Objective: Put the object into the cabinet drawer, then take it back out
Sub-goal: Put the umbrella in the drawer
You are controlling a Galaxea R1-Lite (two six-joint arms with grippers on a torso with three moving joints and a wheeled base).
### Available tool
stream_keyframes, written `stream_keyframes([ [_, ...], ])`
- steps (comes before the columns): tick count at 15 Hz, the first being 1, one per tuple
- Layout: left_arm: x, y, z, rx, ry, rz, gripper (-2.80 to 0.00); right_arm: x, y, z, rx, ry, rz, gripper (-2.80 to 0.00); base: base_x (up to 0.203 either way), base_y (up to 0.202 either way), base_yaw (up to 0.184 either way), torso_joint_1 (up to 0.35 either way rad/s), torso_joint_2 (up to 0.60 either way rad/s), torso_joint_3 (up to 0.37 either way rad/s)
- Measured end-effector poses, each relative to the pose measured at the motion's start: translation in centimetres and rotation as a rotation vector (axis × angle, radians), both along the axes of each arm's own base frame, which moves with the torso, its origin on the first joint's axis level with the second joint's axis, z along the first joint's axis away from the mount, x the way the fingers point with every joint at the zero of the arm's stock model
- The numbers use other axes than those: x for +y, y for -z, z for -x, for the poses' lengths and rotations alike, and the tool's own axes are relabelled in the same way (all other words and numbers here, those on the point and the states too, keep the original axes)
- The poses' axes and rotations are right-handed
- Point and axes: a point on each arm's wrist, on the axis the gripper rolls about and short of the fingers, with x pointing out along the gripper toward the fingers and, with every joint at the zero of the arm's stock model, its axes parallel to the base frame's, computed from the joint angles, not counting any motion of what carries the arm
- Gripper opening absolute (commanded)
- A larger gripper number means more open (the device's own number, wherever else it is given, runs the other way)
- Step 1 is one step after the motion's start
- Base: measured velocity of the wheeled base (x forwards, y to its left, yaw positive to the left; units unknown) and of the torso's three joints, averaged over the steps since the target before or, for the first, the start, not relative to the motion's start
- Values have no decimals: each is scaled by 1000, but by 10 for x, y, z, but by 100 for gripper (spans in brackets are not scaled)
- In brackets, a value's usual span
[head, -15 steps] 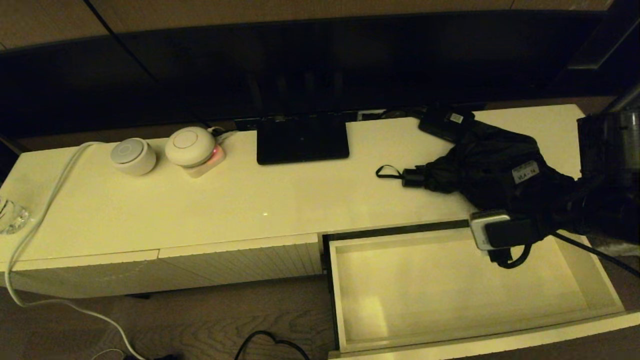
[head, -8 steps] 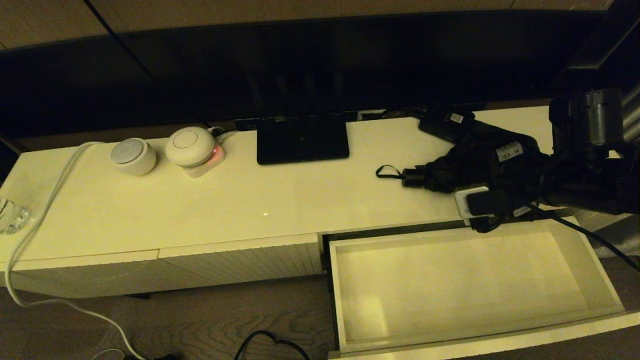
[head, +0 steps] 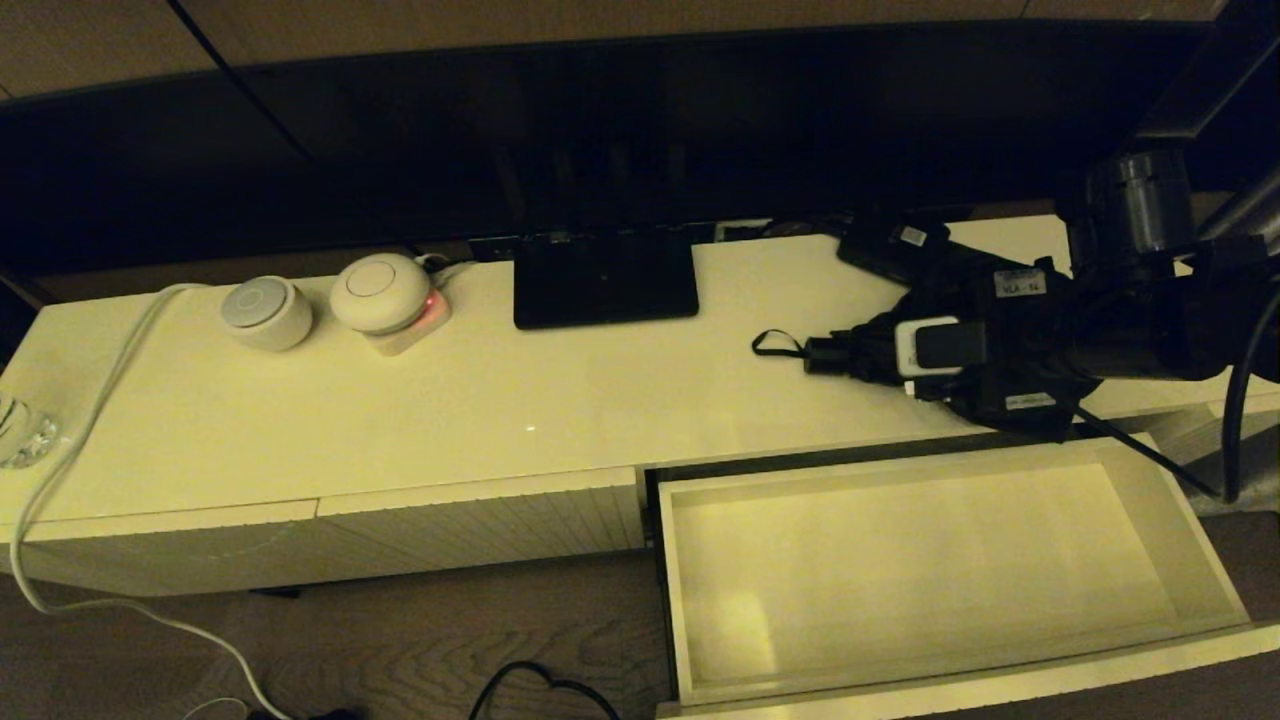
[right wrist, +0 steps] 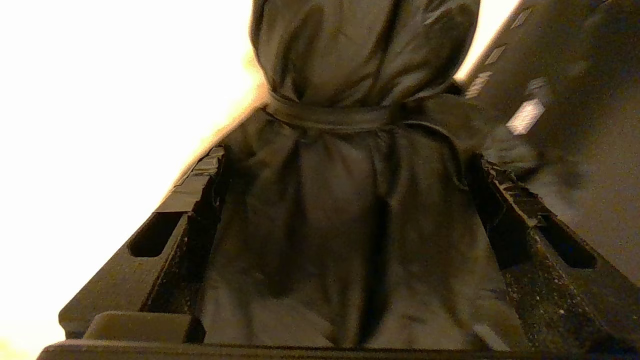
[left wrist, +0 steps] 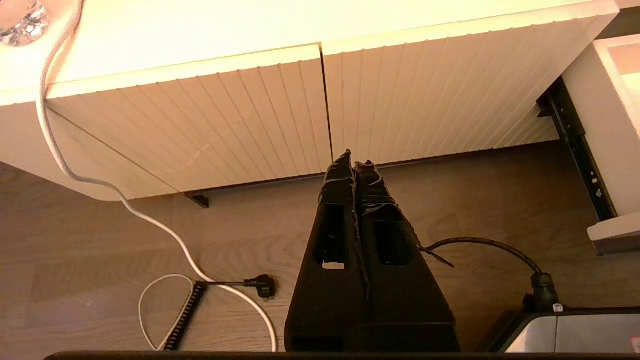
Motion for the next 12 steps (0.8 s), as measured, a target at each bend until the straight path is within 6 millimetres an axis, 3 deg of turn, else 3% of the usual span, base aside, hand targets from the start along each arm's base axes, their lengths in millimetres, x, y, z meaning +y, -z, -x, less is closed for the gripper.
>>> stream_keyframes([
  [12,0,0,0,0,0,1,-280,1,-1,-22,30,99,-89,0,0,0,0,0,0,0],
])
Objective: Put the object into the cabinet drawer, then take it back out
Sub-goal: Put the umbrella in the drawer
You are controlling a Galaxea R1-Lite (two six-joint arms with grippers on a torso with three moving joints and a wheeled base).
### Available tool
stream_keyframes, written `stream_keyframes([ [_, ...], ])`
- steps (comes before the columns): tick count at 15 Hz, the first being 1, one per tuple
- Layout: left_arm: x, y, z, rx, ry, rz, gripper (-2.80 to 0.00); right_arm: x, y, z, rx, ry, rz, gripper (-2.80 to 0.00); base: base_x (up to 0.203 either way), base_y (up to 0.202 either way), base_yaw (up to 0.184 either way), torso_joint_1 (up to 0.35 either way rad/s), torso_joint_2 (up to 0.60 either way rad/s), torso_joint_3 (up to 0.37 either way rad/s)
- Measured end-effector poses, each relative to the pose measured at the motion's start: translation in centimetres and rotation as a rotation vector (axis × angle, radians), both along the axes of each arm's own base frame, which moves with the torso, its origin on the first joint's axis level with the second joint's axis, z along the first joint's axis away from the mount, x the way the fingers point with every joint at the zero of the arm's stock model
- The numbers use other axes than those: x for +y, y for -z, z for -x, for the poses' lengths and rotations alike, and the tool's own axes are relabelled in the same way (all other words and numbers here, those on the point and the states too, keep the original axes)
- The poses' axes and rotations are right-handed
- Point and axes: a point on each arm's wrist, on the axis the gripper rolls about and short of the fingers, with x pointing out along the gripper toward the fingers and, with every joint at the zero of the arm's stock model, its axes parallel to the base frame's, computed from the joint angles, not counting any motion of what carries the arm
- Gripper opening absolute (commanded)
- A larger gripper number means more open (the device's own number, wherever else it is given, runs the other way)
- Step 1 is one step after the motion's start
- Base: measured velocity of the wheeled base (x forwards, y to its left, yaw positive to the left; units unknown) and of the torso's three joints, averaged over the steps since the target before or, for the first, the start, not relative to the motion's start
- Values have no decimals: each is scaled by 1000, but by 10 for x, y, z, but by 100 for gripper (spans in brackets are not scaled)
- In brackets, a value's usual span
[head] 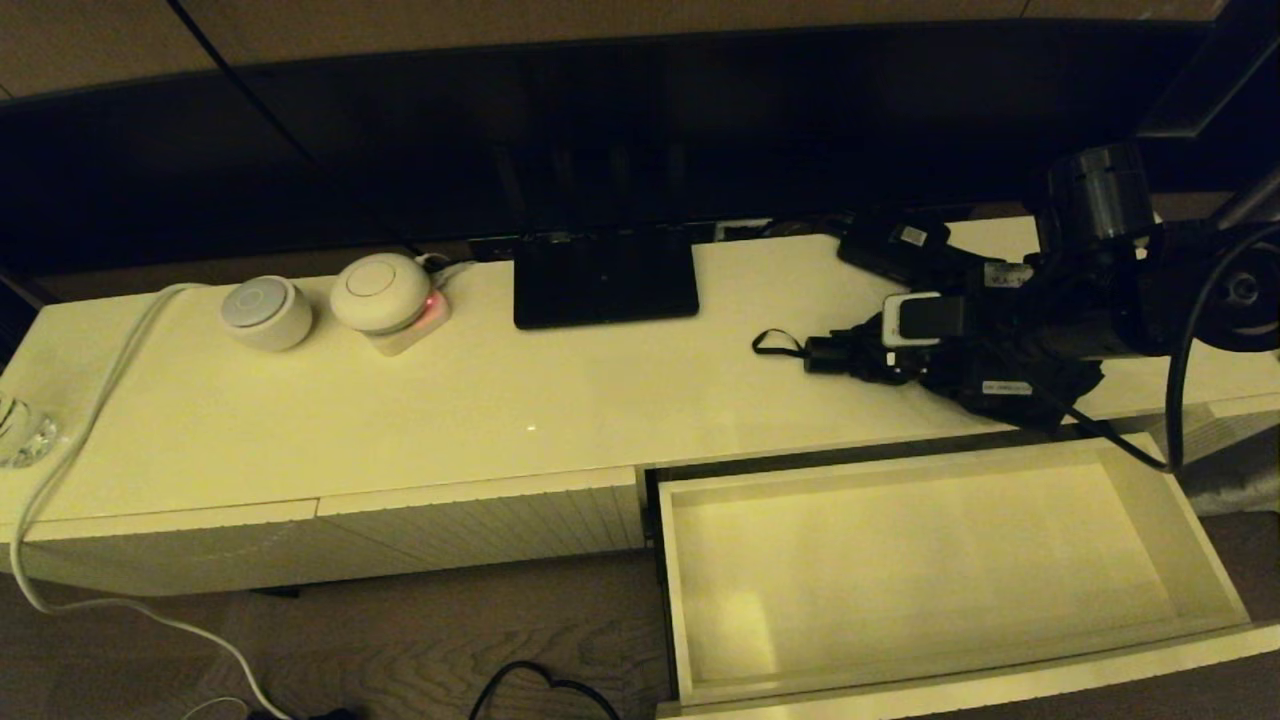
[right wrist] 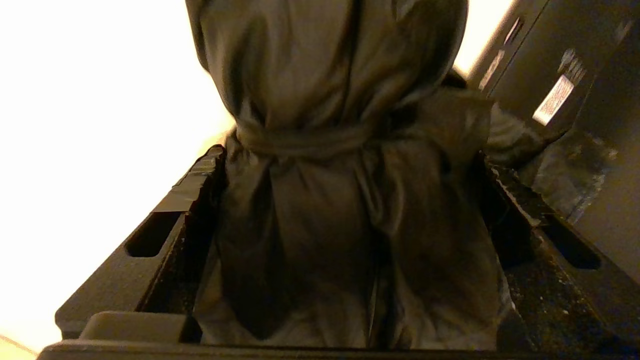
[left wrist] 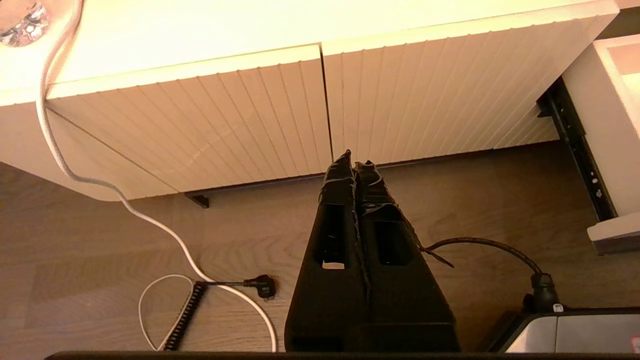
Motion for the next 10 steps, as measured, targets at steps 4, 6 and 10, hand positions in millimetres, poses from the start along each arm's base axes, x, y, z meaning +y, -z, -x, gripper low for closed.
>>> stream_keyframes([
  [4,0,0,0,0,0,0,-280,-3,3,-1,0,32,-6,-280,0,0,0,0,0,0],
  [6,0,0,0,0,0,0,-280,-4,4,-1,8,55,-17,-280,0,0,0,0,0,0],
  [10,0,0,0,0,0,-1,-280,-4,10,0,31,60,-13,-280,0,0,0,0,0,0],
])
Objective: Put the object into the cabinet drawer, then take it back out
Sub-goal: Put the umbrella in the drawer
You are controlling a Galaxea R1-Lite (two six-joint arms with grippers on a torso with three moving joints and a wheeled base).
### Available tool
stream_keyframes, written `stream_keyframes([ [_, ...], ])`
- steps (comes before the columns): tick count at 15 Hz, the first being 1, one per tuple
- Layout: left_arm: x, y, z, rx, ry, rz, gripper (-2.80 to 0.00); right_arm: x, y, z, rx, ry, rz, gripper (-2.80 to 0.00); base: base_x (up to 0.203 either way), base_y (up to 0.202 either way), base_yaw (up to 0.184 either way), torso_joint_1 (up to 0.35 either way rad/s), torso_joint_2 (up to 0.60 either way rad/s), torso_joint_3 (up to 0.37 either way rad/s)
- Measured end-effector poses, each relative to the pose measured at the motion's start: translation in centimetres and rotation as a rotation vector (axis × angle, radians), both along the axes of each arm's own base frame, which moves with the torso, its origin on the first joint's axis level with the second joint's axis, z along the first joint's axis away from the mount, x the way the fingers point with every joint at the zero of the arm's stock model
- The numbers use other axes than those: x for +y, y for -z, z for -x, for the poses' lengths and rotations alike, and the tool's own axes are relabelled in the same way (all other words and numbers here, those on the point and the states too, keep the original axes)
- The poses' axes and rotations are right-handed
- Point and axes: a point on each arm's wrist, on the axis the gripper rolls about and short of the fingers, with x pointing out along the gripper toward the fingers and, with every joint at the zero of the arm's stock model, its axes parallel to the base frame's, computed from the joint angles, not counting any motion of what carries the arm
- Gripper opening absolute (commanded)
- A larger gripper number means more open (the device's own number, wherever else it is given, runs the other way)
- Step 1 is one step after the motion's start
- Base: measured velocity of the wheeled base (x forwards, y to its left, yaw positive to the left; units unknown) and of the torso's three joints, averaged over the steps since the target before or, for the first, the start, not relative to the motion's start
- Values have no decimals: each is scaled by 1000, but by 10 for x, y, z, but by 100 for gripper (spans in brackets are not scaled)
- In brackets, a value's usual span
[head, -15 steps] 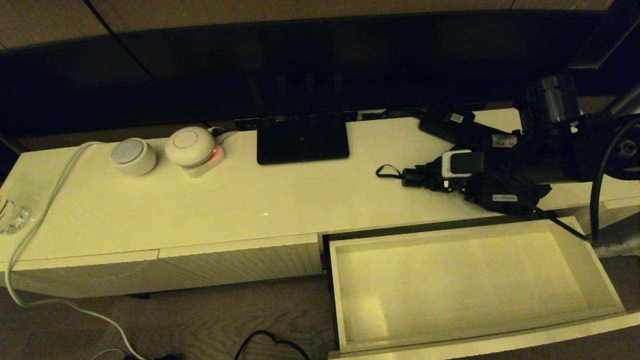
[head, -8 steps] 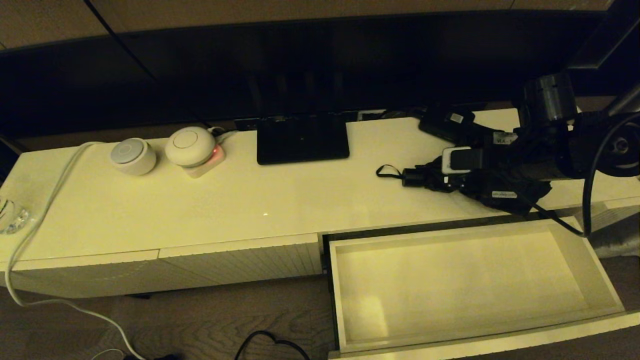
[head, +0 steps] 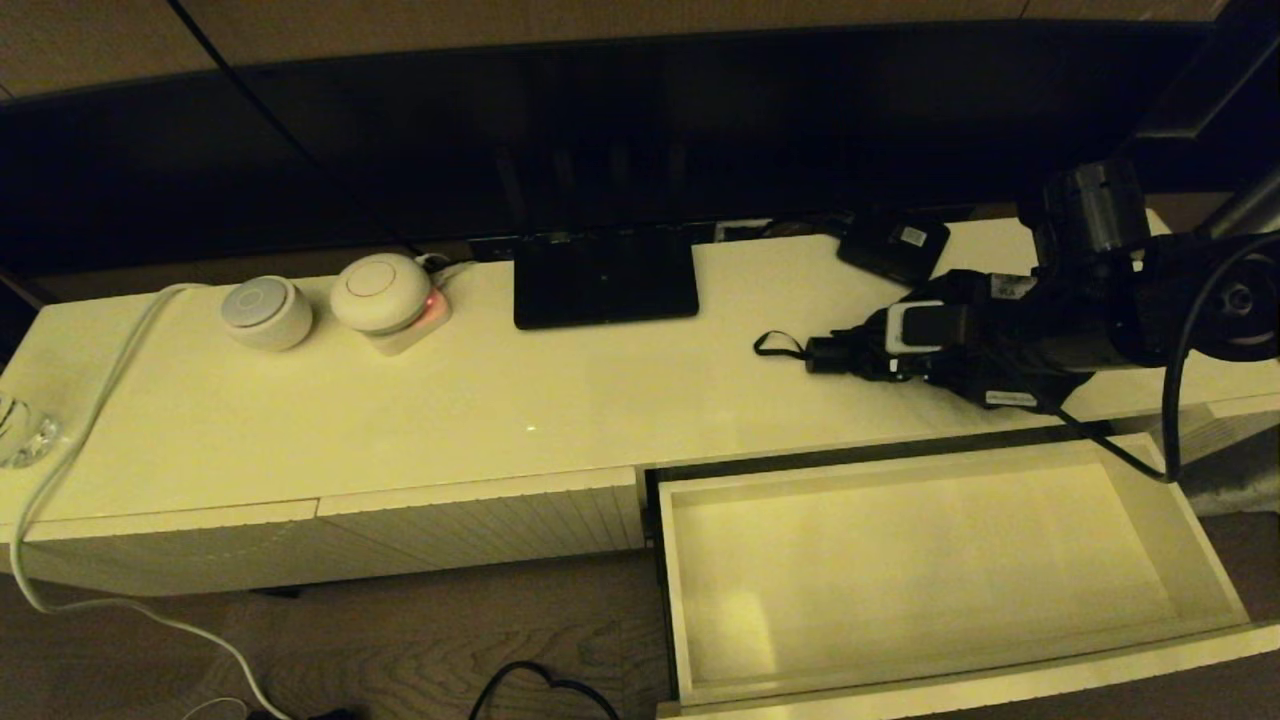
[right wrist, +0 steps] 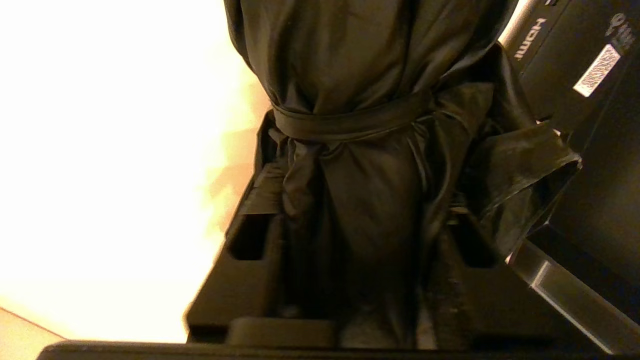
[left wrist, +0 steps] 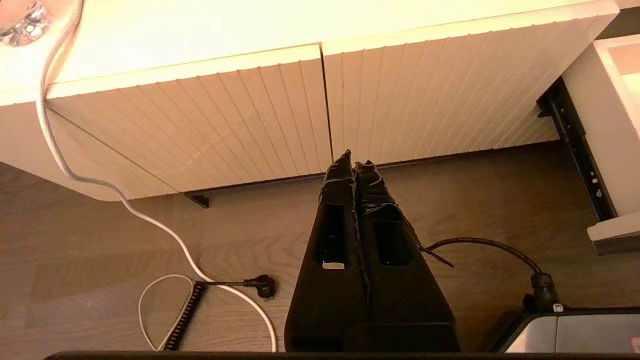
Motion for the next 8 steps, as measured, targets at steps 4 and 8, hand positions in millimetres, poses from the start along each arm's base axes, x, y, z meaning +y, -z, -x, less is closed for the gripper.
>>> stream_keyframes([
  [4,0,0,0,0,0,0,-280,-2,5,5,16,3,2,-280,0,0,0,0,0,0],
  [8,0,0,0,0,0,0,-280,-5,3,18,-7,2,-1,-280,0,0,0,0,0,0],
])
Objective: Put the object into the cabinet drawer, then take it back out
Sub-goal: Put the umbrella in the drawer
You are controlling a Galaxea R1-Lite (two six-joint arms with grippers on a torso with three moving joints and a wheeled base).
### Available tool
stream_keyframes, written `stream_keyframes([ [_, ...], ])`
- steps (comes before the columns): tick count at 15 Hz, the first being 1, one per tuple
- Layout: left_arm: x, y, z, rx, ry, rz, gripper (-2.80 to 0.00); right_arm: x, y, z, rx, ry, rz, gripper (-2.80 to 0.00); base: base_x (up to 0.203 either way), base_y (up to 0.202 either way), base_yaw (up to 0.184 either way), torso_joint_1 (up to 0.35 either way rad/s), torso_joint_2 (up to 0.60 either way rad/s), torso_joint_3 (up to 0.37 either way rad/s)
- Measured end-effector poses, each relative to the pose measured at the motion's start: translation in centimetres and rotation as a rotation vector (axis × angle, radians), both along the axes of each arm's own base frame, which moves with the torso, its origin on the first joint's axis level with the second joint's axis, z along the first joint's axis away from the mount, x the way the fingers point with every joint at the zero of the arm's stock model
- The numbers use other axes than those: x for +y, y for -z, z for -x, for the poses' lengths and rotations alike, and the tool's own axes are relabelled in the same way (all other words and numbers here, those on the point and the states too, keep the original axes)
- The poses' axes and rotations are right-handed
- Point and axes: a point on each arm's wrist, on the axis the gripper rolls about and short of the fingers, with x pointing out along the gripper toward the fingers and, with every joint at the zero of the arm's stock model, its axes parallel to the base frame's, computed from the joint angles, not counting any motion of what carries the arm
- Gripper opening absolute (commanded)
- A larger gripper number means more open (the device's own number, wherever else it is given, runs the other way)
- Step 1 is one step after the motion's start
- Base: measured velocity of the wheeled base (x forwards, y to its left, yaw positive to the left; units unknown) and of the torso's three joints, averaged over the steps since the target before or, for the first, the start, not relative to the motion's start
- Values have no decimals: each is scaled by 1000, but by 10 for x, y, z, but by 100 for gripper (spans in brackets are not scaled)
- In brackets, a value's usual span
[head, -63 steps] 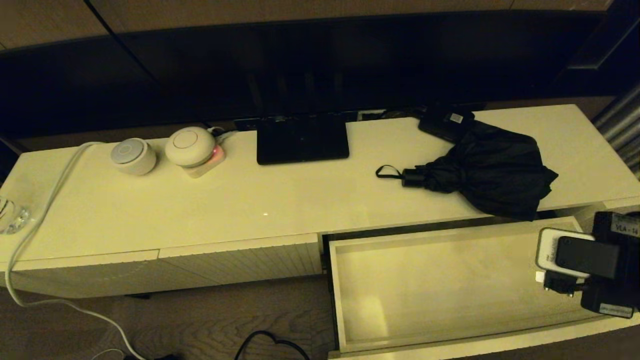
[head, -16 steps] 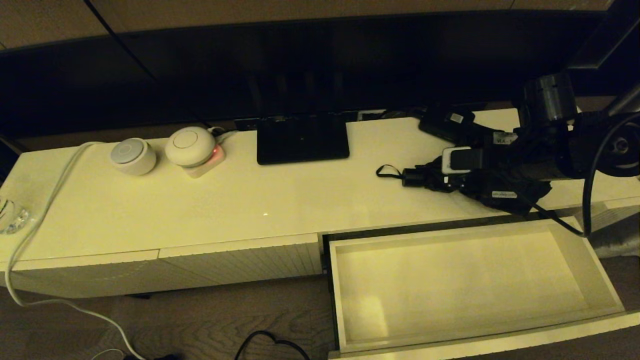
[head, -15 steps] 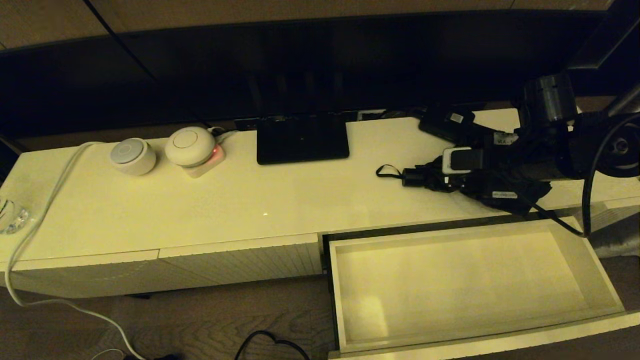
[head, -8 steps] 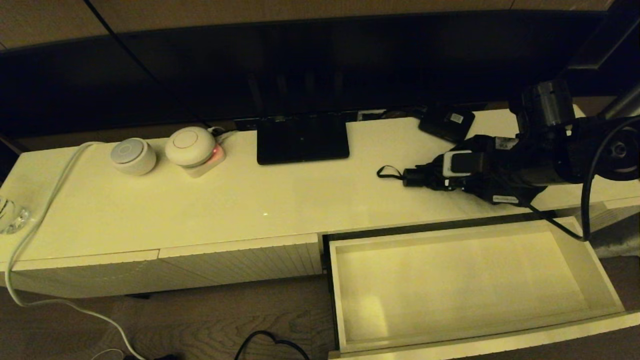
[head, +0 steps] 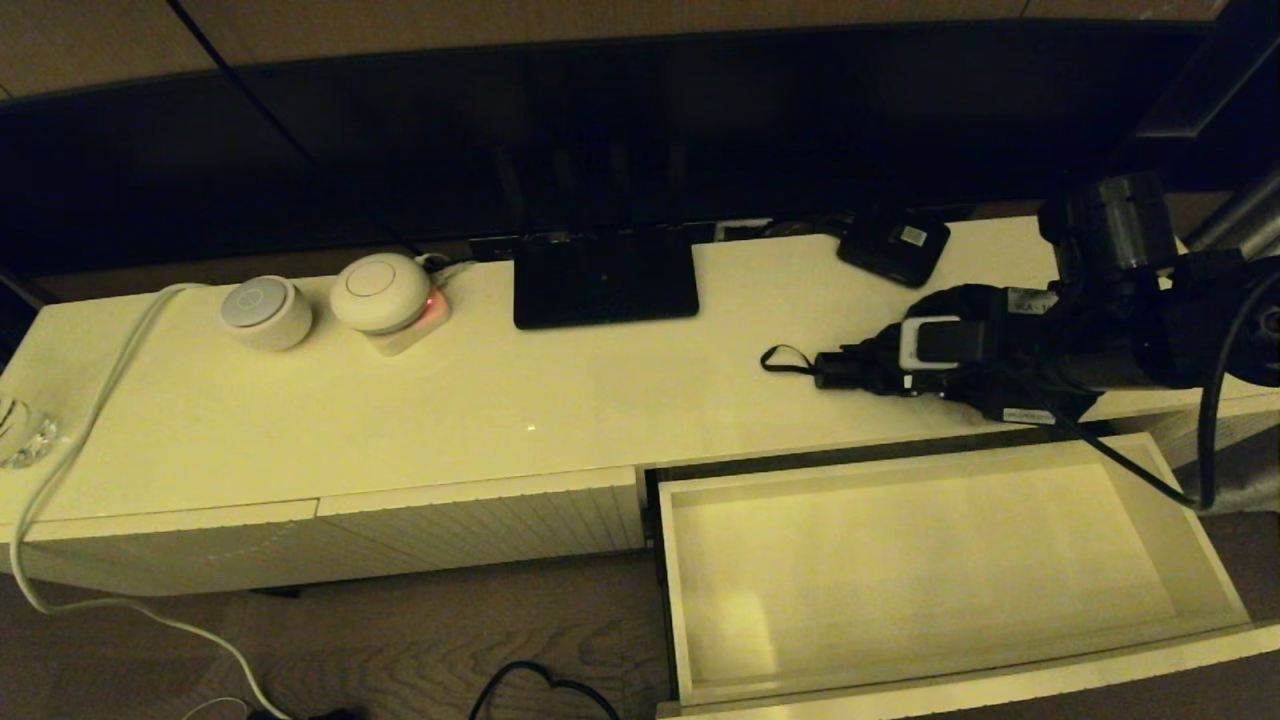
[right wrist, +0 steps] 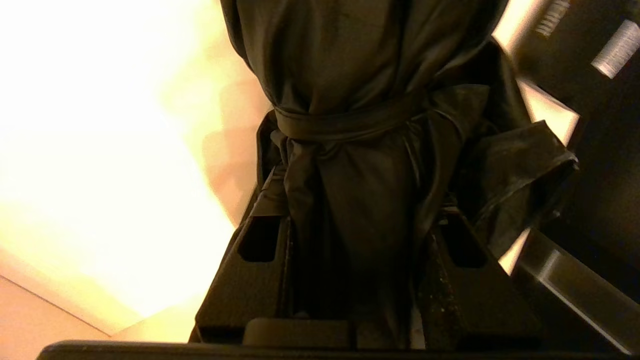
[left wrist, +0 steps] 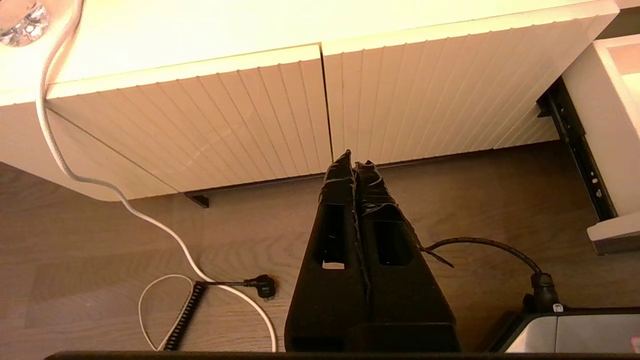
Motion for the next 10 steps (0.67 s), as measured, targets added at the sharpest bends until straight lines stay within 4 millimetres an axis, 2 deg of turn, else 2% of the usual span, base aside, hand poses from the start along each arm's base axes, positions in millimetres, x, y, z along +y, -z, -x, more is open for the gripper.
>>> stream_keyframes([
  [3,0,0,0,1,0,0,-280,-3,-14,13,-53,9,2,-280,0,0,0,0,0,0],
  [6,0,0,0,0,0,0,-280,-7,-25,36,-75,3,0,-280,0,0,0,0,0,0],
  [8,0,0,0,0,0,1,-280,-9,-28,59,-68,-11,0,-280,0,0,0,0,0,0],
  [10,0,0,0,0,0,1,-280,-12,-19,89,-7,-18,19,-280,0,0,0,0,0,0],
])
